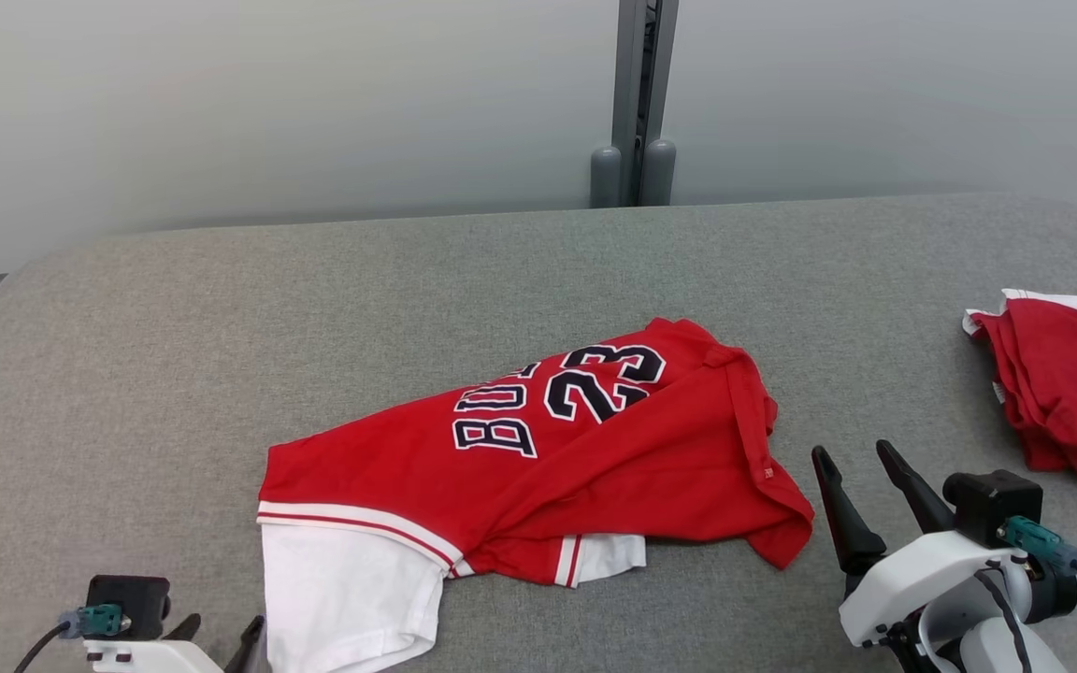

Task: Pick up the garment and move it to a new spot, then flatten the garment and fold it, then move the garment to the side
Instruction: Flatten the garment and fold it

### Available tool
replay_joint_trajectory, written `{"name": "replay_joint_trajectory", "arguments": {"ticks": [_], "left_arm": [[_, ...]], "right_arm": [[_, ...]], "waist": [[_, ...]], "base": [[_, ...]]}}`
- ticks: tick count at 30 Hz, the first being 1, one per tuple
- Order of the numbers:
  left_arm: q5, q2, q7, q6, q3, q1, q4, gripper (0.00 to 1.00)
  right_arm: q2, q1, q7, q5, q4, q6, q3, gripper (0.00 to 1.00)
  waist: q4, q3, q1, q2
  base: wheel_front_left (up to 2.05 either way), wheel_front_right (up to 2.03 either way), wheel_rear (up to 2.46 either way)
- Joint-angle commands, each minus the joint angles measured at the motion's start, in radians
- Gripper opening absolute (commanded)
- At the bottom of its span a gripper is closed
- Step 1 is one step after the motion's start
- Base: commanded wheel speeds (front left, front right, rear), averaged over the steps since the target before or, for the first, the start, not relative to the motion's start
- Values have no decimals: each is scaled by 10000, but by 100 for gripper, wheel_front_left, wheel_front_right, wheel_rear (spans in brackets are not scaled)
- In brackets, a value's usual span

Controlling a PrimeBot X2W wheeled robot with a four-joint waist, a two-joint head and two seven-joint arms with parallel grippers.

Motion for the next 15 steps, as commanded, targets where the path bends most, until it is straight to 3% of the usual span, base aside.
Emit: {"name": "replay_joint_trajectory", "arguments": {"ticks": [1,6,15], "left_arm": [[77,154,-100,129,117,79,-68,100],[116,68,-442,366,278,164,-653,100],[514,-507,-2651,909,937,111,-1068,100]], "right_arm": [[-85,102,42,-18,-37,2,-61,100],[-61,164,67,-59,-120,2,-75,100],[-99,234,-321,-90,-581,2,-127,100]], "waist": [[17,-13,0,0],[20,-56,0,0],[-244,-206,0,0]], "base": [[0,0,0],[0,0,0],[0,0,0]]}}
